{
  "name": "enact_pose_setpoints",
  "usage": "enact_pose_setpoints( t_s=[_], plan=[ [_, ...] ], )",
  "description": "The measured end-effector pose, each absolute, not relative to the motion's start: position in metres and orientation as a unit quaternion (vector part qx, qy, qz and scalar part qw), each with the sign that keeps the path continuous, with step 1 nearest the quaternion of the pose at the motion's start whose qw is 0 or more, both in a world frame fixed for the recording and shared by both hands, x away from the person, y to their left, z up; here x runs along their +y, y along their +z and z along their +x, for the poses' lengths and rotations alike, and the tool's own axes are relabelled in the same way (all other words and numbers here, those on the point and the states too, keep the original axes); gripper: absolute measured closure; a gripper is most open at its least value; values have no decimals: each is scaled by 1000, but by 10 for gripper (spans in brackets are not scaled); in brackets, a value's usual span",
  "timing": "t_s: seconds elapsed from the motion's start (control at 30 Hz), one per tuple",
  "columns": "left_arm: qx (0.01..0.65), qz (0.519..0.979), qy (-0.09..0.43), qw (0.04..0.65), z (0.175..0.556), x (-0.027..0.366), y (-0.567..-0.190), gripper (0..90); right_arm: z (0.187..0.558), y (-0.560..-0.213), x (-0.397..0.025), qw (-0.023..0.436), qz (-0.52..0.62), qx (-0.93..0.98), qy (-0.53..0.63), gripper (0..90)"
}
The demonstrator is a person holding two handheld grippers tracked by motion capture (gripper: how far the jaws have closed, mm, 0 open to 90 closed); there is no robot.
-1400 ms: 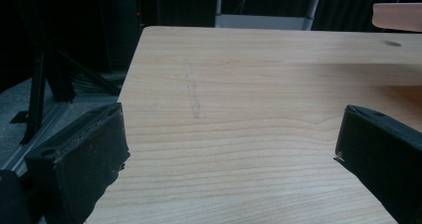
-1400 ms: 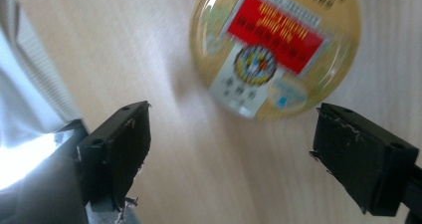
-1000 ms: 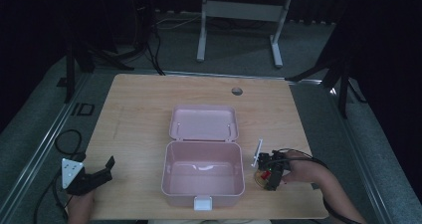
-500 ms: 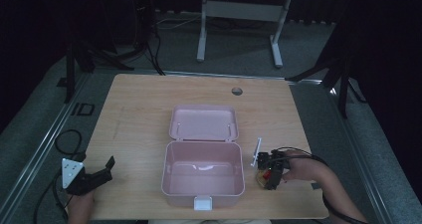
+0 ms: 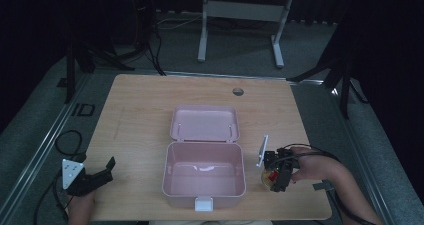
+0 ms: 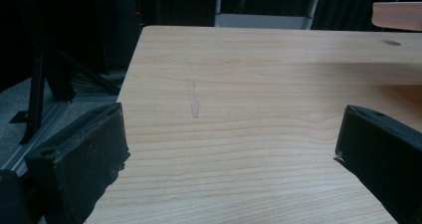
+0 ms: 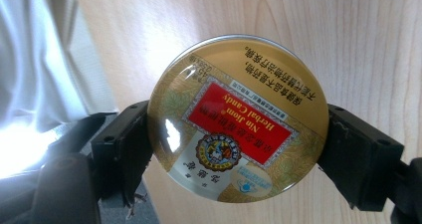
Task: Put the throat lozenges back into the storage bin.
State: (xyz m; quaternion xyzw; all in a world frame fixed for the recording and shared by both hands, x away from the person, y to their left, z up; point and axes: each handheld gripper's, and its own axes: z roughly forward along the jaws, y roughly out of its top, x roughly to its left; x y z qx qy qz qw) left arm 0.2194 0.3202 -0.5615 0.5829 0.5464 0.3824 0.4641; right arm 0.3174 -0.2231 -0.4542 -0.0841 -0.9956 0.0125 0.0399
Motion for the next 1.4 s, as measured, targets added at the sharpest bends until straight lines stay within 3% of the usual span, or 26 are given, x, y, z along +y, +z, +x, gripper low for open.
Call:
enact_pose_setpoints(
  t_s=[0.8, 1.4],
  plan=[
    [547, 582, 381, 466, 219, 320, -562, 4, 304, -376, -176, 20, -50, -998, -21, 197],
    [545, 583, 381, 467, 219, 321, -562, 4, 295, -363, -110, 19, 30, -999, -32, 198]
  ],
)
